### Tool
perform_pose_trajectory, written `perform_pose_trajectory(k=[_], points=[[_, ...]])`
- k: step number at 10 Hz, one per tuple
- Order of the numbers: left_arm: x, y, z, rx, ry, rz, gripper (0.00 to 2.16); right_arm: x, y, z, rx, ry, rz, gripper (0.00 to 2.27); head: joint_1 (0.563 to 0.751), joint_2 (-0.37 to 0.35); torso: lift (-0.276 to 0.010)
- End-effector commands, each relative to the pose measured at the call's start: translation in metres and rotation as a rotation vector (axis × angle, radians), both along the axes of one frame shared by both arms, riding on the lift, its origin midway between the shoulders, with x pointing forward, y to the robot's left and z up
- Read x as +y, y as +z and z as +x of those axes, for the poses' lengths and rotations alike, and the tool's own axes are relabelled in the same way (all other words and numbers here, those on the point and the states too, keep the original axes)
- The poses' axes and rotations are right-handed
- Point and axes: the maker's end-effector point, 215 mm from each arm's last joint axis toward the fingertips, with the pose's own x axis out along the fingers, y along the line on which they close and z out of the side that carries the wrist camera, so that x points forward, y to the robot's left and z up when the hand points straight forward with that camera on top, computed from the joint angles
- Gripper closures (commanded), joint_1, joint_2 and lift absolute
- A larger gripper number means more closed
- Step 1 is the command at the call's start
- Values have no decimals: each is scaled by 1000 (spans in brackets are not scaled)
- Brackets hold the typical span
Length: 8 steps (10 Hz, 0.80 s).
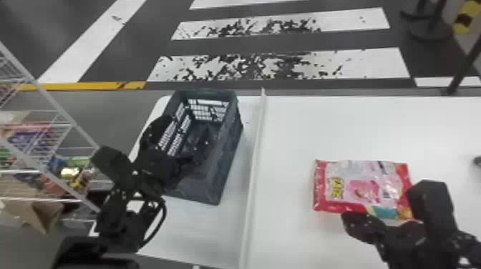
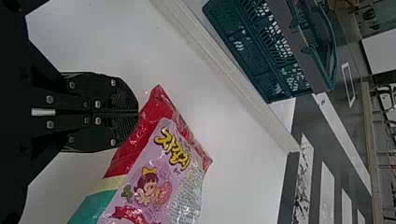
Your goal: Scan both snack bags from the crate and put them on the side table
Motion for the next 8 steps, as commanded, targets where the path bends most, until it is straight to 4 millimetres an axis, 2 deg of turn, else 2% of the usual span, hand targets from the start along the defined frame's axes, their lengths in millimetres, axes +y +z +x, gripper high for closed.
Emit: perform_pose_trajectory(k=[1,3,5,8], points=[[-3,-2,-1,4,-4,-2,90,8,-4,-7,22,21,-2,2256,695,221,-87],[-1,-4,-3,8,-3,1,90,23,-14,-5,35,54,-15,2256,695,237,-87],[0,-3,-3,8,-2,1,90,37,-25,7,45,87,-41,2256,695,257,-87],[2,-4,-4,9,0,6,90,40,-36,35,60,81,-72,2256,695,270,-87]])
